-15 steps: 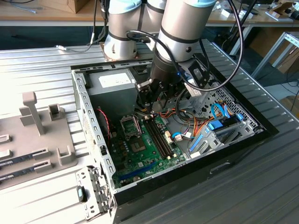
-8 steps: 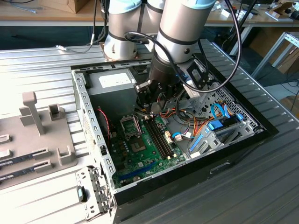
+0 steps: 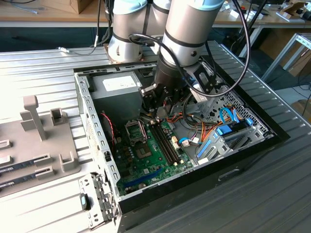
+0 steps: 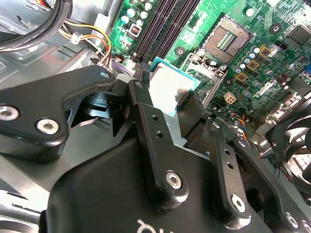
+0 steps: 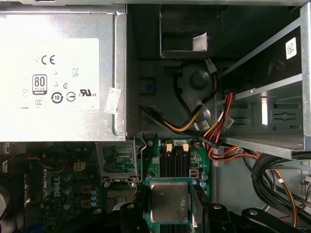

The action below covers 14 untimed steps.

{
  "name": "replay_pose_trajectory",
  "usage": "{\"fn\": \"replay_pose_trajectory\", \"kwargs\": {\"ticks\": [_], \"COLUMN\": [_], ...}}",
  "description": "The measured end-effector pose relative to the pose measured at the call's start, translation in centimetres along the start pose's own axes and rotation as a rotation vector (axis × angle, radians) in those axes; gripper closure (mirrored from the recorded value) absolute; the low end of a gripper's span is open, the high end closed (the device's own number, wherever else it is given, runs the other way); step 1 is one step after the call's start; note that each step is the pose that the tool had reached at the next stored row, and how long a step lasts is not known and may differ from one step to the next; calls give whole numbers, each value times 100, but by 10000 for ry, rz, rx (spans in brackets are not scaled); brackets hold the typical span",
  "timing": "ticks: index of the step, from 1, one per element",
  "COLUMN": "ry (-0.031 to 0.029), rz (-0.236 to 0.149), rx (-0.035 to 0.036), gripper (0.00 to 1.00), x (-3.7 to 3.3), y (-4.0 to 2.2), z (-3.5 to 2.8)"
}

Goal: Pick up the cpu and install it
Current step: 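Place the cpu into insertion slot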

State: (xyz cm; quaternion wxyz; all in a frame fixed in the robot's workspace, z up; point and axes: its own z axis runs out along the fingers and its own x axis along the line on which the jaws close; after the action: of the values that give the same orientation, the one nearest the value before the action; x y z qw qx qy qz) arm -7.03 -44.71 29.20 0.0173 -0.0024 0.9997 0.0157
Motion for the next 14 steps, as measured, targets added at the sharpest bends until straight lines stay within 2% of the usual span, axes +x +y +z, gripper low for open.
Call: {"fn": "replay_pose_trajectory", "kwargs": {"ticks": [10,12,14], "ry": [0,0,1], "rz": [-1,0,-1], "rx": [1,0,1], "gripper": [53,53,53], "x": [11,30,31], "y": [0,-1,-1], "z": [10,38,39]}}
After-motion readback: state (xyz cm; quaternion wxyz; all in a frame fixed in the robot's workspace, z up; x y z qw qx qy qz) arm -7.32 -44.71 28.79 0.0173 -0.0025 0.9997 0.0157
